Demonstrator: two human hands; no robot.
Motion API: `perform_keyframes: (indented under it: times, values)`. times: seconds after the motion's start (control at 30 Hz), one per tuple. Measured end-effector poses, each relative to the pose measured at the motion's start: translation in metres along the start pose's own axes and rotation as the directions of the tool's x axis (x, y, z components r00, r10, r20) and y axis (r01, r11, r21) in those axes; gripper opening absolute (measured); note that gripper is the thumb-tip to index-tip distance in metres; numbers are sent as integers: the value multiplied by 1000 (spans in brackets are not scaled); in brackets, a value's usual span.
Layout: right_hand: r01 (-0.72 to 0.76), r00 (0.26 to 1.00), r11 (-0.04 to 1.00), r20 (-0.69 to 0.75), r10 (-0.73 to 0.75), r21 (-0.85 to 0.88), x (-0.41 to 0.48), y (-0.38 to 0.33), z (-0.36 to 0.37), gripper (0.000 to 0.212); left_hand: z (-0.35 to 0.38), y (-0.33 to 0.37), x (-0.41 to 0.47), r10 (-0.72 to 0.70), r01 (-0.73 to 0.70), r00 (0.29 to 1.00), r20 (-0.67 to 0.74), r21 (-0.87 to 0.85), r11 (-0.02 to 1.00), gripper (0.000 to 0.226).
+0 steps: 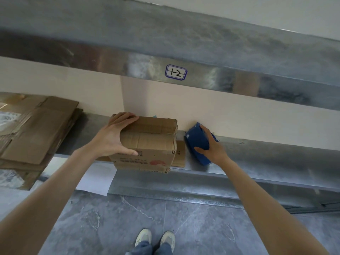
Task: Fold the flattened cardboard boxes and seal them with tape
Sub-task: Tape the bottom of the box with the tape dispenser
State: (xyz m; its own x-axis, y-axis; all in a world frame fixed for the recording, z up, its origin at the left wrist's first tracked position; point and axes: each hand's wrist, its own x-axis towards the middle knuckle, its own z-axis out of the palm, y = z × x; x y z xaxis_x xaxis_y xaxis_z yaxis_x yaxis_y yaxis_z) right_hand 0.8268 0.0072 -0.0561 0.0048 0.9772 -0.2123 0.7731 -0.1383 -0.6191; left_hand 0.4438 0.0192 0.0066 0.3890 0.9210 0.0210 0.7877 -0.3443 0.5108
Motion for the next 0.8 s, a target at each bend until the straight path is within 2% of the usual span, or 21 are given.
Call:
perform_keyframes:
  times: [0.13, 0.23, 0.4, 0.6, 0.8]
  values:
    - [13, 998, 997, -64, -18, -75, -2, -2, 3, 89, 1, -1, 0, 3, -3, 1000, -8, -20, 1000, 117]
    - [2, 996, 998, -91, -9, -68, -6, -5, 4, 87, 2, -3, -1, 10, -11, 999, -30, -47, 999, 113]
    - [28, 995, 999, -95, -30, -18, -11, -8, 1, 82, 4, -6, -1, 41, -43, 998, -49, -34, 998, 111]
    - [12, 995, 997, -101, -19, -70, -16, -4, -3, 79, 3, -5, -3, 42, -46, 998, -48, -75, 996, 111]
    - [25, 969, 996, -241, -45, -85, -14, -17, -20, 71, 3, -4, -3, 37, -40, 998, -43, -75, 996, 112]
